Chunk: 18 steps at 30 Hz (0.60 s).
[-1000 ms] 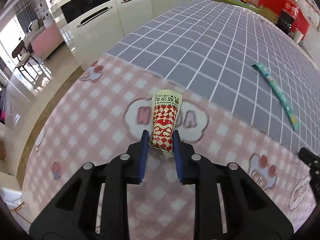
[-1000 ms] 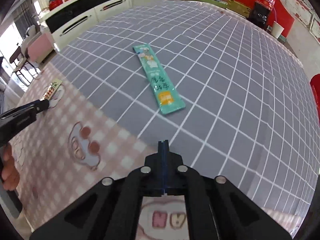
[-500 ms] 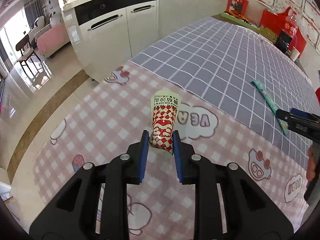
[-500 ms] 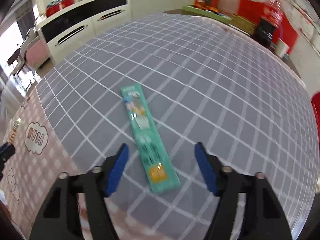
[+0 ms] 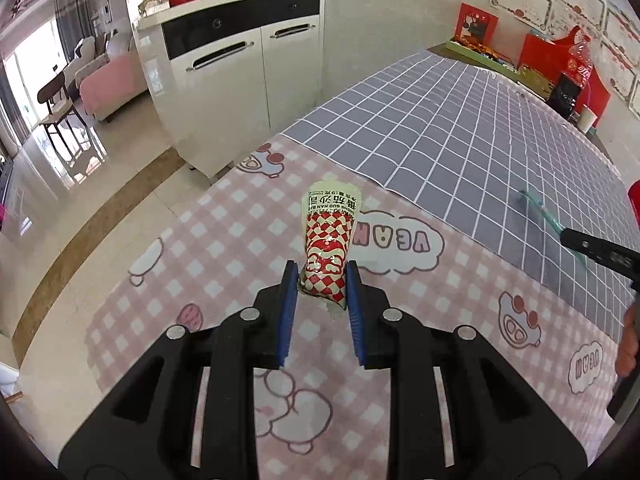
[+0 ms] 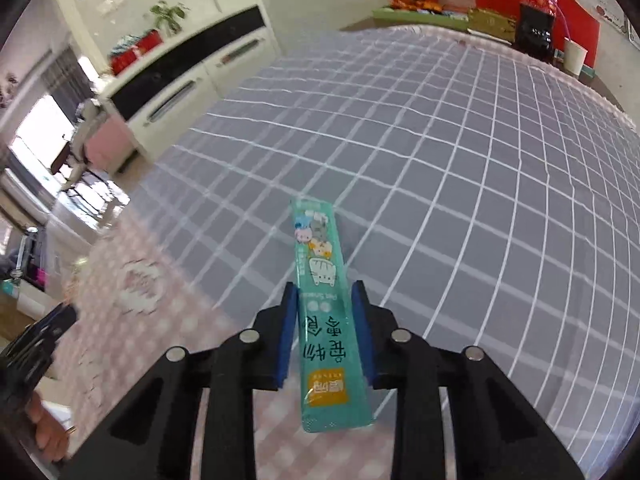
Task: Collect trash
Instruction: 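Grasp the teal toothpaste tube with the right tool while the left tool grasps the red-patterned cup, then carry the tube and cup over the blue bin and open both tools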
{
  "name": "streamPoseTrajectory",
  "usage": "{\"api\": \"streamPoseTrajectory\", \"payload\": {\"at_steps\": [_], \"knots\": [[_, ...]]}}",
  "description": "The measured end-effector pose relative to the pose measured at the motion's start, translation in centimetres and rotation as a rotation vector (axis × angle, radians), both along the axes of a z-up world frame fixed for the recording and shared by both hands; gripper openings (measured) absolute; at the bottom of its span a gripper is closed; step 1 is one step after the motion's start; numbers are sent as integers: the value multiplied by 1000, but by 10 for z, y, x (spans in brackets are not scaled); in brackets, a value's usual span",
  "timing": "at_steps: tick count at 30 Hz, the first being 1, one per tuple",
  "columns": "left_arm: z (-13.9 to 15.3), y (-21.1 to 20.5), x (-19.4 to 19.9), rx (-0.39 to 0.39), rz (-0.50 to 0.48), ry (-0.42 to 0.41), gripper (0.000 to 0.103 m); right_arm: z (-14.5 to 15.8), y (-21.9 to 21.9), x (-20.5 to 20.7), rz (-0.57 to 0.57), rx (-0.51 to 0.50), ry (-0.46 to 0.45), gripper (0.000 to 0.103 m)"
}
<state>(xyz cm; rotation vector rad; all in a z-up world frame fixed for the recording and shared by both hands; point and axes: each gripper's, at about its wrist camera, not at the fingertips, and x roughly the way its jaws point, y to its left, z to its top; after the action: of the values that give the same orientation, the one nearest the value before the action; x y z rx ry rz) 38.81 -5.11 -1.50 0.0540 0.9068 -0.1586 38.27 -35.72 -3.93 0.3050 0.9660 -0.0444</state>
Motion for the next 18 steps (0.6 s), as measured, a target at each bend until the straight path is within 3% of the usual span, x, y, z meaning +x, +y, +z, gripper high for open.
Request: {"api": "streamPoseTrajectory", "payload": {"at_steps": [3,4,10,18], "knots": [[4,7,-11,-11,9,-5,24,15,10,-18,22,15,-33,23],[4,11,-15,-16,13,-2,24,21,13,-25,26,25,-42,8],[12,33,-40,-37,33,-16,24,41,33,-55,54,2,-75,7],[17,85,-77,-43,106,-42,24,64,82,-90,152,66,-147,7]]}}
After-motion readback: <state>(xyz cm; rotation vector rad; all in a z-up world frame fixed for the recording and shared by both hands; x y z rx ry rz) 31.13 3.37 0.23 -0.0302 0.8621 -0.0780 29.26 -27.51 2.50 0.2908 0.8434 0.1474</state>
